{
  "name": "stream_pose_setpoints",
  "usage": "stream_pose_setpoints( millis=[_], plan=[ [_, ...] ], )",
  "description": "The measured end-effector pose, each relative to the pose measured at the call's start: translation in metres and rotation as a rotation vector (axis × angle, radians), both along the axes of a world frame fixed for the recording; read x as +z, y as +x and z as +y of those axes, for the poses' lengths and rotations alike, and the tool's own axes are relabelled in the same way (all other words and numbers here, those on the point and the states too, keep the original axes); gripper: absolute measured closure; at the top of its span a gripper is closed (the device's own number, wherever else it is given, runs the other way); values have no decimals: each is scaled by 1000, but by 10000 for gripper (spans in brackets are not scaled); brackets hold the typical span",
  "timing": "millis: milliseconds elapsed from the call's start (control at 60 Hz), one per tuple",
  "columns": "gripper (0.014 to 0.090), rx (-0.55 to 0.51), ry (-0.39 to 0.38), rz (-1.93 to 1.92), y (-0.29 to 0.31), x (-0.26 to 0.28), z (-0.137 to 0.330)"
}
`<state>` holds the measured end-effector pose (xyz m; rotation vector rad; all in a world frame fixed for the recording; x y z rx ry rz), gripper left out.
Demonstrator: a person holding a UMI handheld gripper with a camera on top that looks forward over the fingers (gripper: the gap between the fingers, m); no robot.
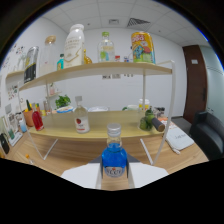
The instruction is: Make me a cup of Mount Fuji.
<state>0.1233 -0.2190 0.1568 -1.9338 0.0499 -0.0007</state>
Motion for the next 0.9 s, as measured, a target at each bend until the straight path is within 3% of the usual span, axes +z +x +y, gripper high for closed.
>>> stream_pose_setpoints(
  millis=[200,717,900],
  plan=[
    [692,38,-44,-262,1,-38,-11],
    [696,426,-77,-1499,-7,-32,16],
    [696,489,-139,-1813,-4,-34,20]
  ],
)
